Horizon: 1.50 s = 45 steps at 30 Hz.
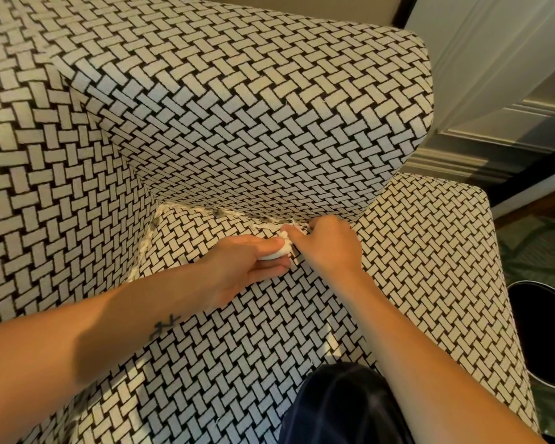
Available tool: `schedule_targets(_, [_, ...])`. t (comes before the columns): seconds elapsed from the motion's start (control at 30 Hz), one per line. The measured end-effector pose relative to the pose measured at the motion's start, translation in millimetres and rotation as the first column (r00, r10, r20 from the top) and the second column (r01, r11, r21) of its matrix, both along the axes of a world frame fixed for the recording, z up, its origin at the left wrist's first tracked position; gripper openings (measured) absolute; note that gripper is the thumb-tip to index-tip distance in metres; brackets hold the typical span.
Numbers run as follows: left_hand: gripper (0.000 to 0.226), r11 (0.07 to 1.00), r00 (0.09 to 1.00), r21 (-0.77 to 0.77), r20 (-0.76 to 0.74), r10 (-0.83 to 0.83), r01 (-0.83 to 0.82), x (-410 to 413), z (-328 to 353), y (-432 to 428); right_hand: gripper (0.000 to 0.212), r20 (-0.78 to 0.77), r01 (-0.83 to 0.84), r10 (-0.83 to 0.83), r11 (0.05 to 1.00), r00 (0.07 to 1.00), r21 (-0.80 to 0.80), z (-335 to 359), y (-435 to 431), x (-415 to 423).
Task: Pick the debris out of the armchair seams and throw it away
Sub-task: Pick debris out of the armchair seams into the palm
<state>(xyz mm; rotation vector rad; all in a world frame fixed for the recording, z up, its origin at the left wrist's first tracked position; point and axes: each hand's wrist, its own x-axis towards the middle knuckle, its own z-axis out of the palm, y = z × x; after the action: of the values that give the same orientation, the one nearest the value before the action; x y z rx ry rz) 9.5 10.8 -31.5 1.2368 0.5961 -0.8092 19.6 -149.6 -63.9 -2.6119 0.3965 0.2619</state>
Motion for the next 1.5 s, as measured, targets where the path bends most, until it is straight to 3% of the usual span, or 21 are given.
schedule_targets(0.2, [0.024, 0.999, 0.999, -0.006, 0.0, 0.034, -0.034, 1, -3, 4, 0.053, 0.034, 0.082, -0.079, 0.994, 0.996, -0.067, -10, 7, 13])
schedule_targets(0.4, [0.028, 1.0, 1.0, -0.003, 0.002, 0.024, -0.024, 1, -4, 4, 0.038, 0.036, 0.039, -0.038, 0.998, 0.999, -0.051, -9, 2, 15])
schedule_targets(0.6, [0.032, 0.997, 0.998, -0.032, -0.011, 0.063, -0.064, 3, -4, 4, 0.036, 0.176, 0.034, -0.032, 0.999, 0.984, -0.004, -15, 0, 4])
schedule_targets(0.7, [0.031, 0.996, 0.997, -0.048, -0.03, 0.075, -0.077, 3, -4, 2, 0.03, 0.237, -0.011, -0.021, 0.991, 0.971, 0.135, -15, -4, -3])
schedule_targets(0.77, [0.029, 0.994, 0.995, -0.062, -0.042, 0.092, -0.094, 3, -2, 1, 0.024, 0.248, -0.041, -0.04, 0.949, 0.968, 0.312, -13, -9, -9])
schedule_targets(0.83, [0.024, 0.989, 0.991, -0.077, -0.048, 0.126, -0.13, 4, 0, 0, 0.017, 0.22, -0.056, -0.084, 0.825, 0.972, 0.563, -7, -13, -17])
schedule_targets(0.9, [0.027, 0.983, 0.989, -0.108, -0.04, 0.145, -0.148, 4, 0, 0, 0.017, 0.159, -0.068, -0.066, 0.701, 0.985, 0.71, -1, -16, -26])
schedule_targets(1.0, [0.05, 0.984, 0.997, -0.161, -0.033, 0.066, -0.07, 5, -3, 2, 0.019, 0.159, -0.166, 0.079, 0.73, 0.984, 0.663, 1, -13, -33])
schedule_targets(1.23, [0.029, 0.979, 0.988, -0.144, 0.085, -0.13, 0.141, 3, -10, 5, 0.03, 0.194, -0.174, 0.072, 0.795, 0.978, 0.581, 5, -1, -30])
schedule_targets(1.5, [0.026, 0.988, 0.987, -0.058, 0.074, -0.142, 0.146, 2, -6, 3, 0.048, 0.095, -0.112, 0.067, 0.763, 0.993, 0.637, 9, 1, -28])
